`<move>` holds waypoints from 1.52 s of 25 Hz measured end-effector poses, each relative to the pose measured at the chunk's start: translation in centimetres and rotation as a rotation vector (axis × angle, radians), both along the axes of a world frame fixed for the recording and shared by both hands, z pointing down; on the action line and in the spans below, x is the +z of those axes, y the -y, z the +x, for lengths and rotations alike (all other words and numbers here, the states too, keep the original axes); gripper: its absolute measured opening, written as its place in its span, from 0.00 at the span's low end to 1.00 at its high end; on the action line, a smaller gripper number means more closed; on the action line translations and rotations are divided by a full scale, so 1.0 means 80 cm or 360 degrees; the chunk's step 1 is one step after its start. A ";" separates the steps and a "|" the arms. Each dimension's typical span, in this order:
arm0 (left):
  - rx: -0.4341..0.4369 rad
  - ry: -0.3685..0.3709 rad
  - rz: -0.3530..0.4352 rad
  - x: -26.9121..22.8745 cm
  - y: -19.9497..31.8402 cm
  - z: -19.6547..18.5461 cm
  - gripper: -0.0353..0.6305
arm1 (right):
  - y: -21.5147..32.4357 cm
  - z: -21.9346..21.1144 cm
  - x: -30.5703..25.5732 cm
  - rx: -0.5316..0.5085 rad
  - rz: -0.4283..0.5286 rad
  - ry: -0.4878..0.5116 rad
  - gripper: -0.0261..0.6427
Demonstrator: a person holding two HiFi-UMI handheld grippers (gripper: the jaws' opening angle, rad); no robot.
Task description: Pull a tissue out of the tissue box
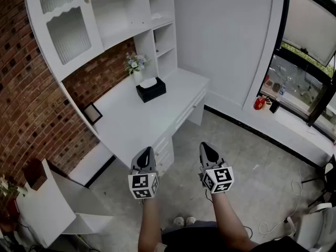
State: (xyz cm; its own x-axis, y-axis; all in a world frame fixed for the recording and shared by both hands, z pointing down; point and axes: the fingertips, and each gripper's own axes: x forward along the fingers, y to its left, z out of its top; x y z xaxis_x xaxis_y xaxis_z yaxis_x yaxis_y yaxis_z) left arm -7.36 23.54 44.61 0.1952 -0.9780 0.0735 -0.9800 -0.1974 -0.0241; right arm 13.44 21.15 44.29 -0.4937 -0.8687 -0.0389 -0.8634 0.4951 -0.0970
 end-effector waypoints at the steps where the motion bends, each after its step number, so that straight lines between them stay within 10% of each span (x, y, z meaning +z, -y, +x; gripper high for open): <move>1: 0.0001 -0.0001 -0.0002 0.001 0.000 0.001 0.07 | 0.000 0.001 0.001 0.0002 0.0000 0.0001 0.04; 38: 0.0158 -0.0099 -0.0075 0.049 -0.009 0.003 0.15 | -0.004 -0.009 0.040 0.0050 -0.0135 0.0029 0.04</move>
State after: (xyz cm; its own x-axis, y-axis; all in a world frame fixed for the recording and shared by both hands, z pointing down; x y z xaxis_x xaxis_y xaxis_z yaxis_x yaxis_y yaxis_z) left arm -7.09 24.29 48.56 0.2965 -0.9494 0.1037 -0.9549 -0.2930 0.0481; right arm 12.68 21.47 47.49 -0.4660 -0.8844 0.0266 -0.8762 0.4570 -0.1531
